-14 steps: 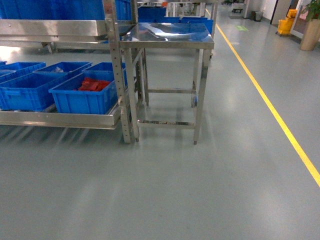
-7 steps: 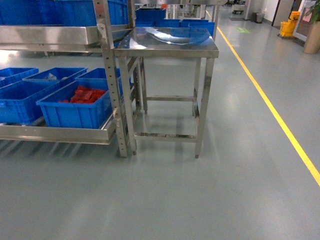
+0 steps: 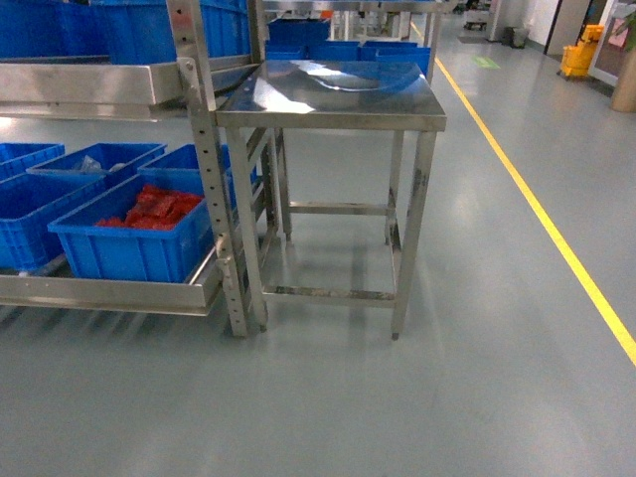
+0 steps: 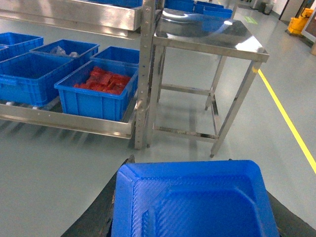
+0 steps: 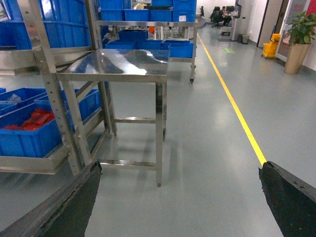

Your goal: Pick blue part to blue bin on bottom shelf

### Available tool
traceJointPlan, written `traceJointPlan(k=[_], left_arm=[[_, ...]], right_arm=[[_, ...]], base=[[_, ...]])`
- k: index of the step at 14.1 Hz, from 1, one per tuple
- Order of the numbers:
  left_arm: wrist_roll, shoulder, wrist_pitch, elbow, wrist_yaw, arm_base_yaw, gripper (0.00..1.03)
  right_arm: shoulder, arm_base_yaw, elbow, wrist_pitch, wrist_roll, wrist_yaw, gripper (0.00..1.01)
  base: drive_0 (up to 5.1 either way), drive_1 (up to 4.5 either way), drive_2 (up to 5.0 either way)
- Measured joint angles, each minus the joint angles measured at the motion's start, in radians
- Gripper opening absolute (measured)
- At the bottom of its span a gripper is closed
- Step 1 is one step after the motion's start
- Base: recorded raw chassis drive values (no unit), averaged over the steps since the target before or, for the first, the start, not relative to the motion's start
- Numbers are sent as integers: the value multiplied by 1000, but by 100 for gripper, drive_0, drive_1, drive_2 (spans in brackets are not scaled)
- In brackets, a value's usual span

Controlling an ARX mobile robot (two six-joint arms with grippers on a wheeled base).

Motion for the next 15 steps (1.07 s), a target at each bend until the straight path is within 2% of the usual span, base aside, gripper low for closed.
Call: traceJointPlan(k=[15], left_arm=[[0,0,0,0,0,0,43]], right_arm=[[0,0,0,-4,0,0,98]], base=[[-4,396,-404]])
